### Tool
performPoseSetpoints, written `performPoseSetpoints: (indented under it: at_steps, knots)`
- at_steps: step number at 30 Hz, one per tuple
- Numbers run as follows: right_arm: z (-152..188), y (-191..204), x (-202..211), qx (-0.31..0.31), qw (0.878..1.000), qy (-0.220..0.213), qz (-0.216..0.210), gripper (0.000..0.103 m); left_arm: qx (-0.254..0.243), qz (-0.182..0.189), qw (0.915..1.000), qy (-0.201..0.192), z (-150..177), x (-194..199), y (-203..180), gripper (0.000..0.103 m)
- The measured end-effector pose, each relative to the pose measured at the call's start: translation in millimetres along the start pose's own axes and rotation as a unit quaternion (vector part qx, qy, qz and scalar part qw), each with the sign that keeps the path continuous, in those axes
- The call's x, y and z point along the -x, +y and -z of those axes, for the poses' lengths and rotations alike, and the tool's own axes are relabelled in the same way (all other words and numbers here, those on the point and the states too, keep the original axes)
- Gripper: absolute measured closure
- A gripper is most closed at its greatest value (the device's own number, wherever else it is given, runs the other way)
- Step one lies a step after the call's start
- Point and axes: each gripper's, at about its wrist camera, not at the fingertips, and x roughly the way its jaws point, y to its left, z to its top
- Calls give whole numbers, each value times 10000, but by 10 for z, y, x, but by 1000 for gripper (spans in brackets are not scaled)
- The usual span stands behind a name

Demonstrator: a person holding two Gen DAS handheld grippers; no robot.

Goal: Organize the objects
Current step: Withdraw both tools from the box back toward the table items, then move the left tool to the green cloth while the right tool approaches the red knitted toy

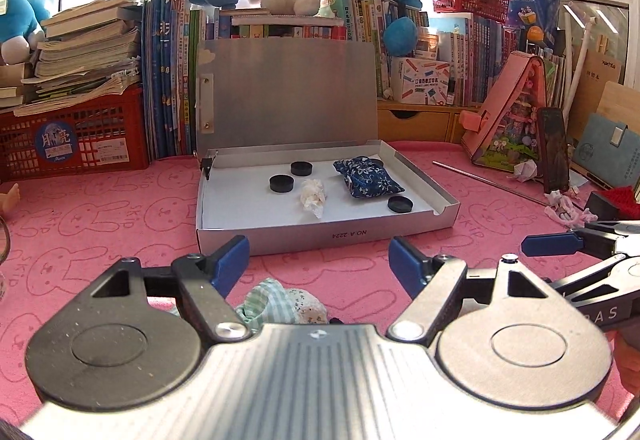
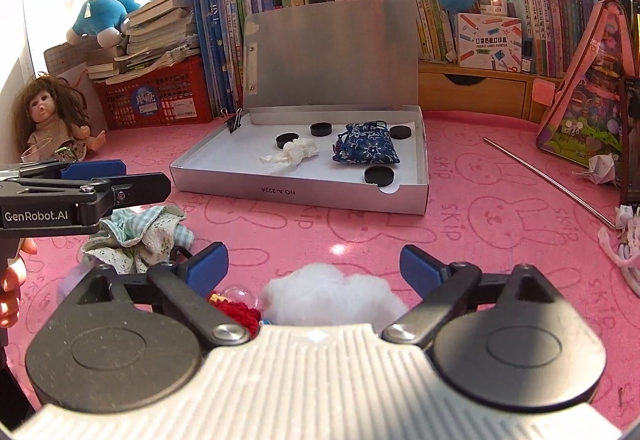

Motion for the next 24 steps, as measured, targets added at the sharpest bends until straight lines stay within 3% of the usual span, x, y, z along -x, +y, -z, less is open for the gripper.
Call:
performPoseSetpoints:
  at_steps: [24]
  knots:
    - [297,198,127,139,9999,84,44,5,212,-208,9995,109,447,229,91,22]
